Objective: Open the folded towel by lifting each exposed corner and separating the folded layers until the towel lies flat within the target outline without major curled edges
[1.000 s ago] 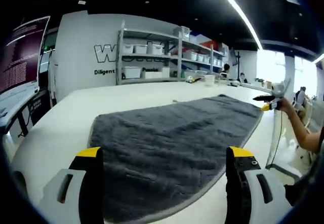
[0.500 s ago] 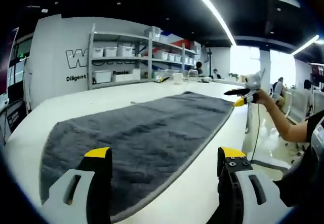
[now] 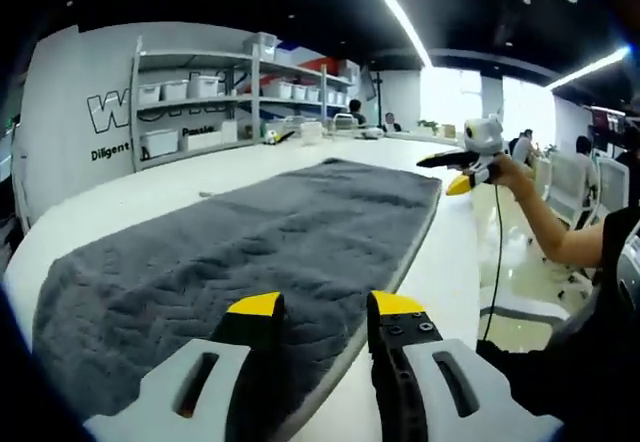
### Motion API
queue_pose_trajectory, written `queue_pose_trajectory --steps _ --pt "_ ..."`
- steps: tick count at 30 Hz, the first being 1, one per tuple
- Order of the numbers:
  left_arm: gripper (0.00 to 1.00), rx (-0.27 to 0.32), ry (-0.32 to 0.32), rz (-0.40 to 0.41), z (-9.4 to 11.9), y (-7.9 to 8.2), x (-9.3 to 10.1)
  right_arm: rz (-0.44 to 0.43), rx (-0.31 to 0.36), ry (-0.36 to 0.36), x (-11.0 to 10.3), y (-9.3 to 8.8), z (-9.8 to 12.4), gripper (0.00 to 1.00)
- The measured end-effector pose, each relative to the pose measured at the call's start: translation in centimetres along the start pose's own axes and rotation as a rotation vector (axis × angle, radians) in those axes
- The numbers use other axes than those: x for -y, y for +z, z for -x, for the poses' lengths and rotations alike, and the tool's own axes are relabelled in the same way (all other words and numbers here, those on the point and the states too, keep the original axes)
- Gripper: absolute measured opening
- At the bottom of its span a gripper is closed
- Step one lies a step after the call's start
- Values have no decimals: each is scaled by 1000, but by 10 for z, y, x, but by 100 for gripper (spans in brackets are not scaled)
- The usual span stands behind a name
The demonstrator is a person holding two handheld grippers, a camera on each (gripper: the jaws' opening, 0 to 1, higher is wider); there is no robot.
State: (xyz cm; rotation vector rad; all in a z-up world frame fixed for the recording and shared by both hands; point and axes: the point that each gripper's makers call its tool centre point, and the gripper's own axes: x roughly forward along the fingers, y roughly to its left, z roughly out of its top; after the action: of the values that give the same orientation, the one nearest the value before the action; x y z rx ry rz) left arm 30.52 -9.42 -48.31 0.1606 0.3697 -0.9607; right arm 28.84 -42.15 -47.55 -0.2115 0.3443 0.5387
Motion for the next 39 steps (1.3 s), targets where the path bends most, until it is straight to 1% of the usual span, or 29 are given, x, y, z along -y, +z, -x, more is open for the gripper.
queue_pose_trajectory --steps 3,4,7,14,23,29,30,32,35,37,38,39 --pt "33 -21 -18 29 -2 -7 2 6 -14 3 1 -4 0 99" --pt "33 -22 -20 30 -2 -8 3 11 -29 2 1 -6 0 99" --pt "32 -22 -19 30 0 -8 2 23 -40 -1 1 -8 0 99" --pt "30 -39 -26 -3 3 -11 4 17 -37 4 -2 -6 1 99" --pt "30 -38 -30 -22 7 -14 10 14 -39 6 -2 -7 2 99" --pt "33 -34 -34 -44 8 -14 13 3 -42 -1 -1 -8 2 99" --pt "35 -30 -36 -40 8 -14 14 0 -41 -1 -2 -8 3 99" --pt "39 -9 -46 -7 8 -13 17 -6 -37 -1 -2 -7 3 99" --pt "51 21 -102 82 11 -8 25 -6 -32 -2 -4 -4 5 99" --pt "64 35 -102 123 15 -4 25 19 -33 1 -7 -3 5 99" --pt "74 46 -95 112 18 -1 23 24 -39 5 -9 -4 5 99" --pt "79 75 -74 106 22 5 20 26 -42 8 -10 -4 5 99"
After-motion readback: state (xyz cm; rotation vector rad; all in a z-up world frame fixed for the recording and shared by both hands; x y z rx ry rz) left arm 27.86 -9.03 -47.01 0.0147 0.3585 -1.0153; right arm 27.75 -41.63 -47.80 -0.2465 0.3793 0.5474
